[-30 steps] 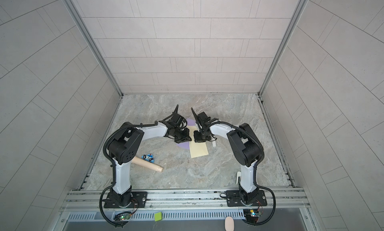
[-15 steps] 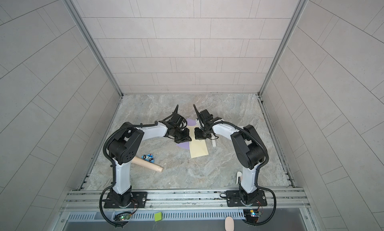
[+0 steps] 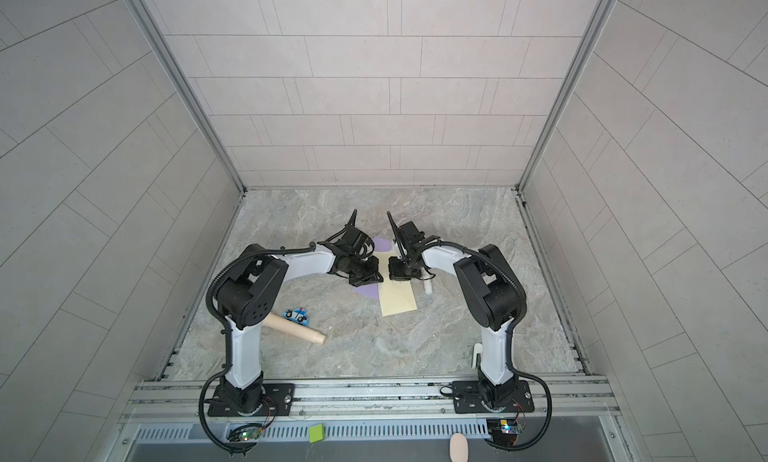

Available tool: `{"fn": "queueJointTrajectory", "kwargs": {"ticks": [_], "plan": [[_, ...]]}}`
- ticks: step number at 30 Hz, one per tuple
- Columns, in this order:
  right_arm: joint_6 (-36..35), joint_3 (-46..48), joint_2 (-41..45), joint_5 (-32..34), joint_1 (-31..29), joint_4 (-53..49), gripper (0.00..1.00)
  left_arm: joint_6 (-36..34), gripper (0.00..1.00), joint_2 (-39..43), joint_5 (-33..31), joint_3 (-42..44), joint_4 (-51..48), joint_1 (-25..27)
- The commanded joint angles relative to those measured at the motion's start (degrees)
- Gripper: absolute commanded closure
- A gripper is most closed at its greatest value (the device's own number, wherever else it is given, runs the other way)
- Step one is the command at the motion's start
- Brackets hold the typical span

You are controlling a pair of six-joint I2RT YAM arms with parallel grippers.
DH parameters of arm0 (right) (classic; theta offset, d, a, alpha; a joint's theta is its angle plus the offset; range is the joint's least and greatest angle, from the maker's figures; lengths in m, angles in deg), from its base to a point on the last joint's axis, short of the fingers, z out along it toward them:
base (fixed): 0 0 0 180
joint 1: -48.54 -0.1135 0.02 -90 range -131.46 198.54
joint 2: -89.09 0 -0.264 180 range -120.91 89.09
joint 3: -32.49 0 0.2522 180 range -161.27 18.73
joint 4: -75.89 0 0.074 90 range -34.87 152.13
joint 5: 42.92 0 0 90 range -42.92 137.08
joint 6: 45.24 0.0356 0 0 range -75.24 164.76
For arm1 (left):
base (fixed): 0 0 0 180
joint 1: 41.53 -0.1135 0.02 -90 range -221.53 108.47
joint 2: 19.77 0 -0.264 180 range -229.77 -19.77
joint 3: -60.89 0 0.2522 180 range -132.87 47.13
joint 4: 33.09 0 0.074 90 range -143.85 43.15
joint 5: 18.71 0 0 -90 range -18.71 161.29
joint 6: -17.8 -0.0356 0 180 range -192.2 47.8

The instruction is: Place the letter into the envelope and seal it

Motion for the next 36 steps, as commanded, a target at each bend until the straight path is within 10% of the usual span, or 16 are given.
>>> {"fn": "queueJointTrajectory", "kwargs": {"ticks": [1,22,36], "plan": [[-0.08,1.60,-2.92,3.28,-0.11,-4.41,0.97,-0.71,1.00,-2.22,-1.71,0.66,-3.56,0.74],[-7.51,0.54,-1.64,7.52,-0.46,-21.21,0.99,0.70,1.00,-2.89,-2.42,-0.07,-2.60,0.78],[-3.72,-1.49,9.42,0.96,0.82,-11.70,0.98,-3.76,1.00,-0.58,-0.54,-1.17,-5.32,0.70]]}}
